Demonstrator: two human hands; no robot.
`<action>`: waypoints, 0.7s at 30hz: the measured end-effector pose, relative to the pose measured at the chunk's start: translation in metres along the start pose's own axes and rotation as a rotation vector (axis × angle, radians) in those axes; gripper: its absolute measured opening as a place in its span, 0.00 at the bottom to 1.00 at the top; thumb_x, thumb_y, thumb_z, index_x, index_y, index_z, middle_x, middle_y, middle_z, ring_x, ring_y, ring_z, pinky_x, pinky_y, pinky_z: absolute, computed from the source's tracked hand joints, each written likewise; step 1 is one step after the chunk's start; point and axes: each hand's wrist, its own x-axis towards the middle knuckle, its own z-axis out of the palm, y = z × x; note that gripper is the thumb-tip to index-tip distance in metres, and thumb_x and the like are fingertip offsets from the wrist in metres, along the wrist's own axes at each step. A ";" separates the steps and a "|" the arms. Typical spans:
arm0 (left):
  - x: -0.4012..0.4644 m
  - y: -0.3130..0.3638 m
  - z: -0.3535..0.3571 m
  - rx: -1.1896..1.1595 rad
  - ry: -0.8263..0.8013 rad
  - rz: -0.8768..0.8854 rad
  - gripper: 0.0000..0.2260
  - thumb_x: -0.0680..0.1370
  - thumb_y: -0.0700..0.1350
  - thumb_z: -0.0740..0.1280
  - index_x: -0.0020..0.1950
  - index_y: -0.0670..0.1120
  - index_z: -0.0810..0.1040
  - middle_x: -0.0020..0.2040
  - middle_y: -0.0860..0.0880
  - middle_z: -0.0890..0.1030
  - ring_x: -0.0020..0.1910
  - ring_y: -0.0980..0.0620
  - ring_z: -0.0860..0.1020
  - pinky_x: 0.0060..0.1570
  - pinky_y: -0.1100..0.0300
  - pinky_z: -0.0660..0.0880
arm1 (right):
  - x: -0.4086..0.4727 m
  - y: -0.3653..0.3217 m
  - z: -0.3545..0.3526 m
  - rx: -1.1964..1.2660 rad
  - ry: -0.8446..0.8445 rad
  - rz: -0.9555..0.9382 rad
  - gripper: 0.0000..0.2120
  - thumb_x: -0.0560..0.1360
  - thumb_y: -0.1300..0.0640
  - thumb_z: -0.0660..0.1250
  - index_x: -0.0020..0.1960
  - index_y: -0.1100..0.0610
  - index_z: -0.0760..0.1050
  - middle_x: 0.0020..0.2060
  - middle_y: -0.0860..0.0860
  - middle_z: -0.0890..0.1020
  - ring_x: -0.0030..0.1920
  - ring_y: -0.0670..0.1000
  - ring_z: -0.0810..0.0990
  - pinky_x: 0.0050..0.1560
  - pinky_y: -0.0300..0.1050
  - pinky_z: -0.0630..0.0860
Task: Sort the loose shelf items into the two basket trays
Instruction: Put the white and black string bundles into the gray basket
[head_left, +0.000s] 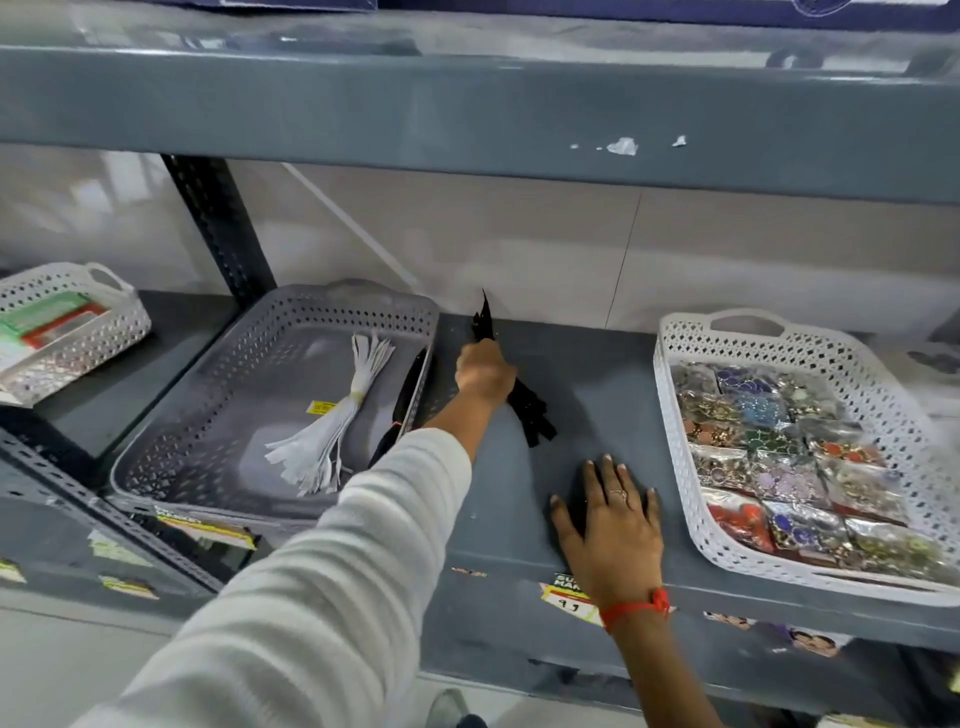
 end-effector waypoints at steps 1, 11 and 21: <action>-0.001 0.001 0.000 -0.012 -0.001 -0.010 0.14 0.75 0.42 0.66 0.58 0.36 0.75 0.59 0.38 0.78 0.57 0.39 0.77 0.53 0.52 0.76 | 0.000 -0.001 0.000 -0.001 0.003 -0.001 0.37 0.70 0.37 0.44 0.68 0.58 0.70 0.70 0.57 0.72 0.72 0.57 0.68 0.72 0.60 0.60; -0.004 0.002 -0.024 -0.182 0.165 0.044 0.07 0.75 0.35 0.62 0.48 0.33 0.77 0.51 0.35 0.81 0.52 0.38 0.79 0.45 0.52 0.75 | -0.003 0.000 0.000 0.003 0.051 -0.028 0.36 0.71 0.38 0.45 0.67 0.59 0.71 0.68 0.57 0.73 0.71 0.57 0.69 0.72 0.61 0.61; -0.043 -0.030 -0.147 -0.306 0.497 0.303 0.07 0.72 0.34 0.65 0.45 0.37 0.83 0.40 0.42 0.81 0.44 0.52 0.78 0.40 0.65 0.67 | -0.006 -0.001 0.000 -0.008 0.006 -0.025 0.30 0.76 0.41 0.52 0.71 0.58 0.65 0.73 0.56 0.66 0.75 0.55 0.60 0.75 0.59 0.54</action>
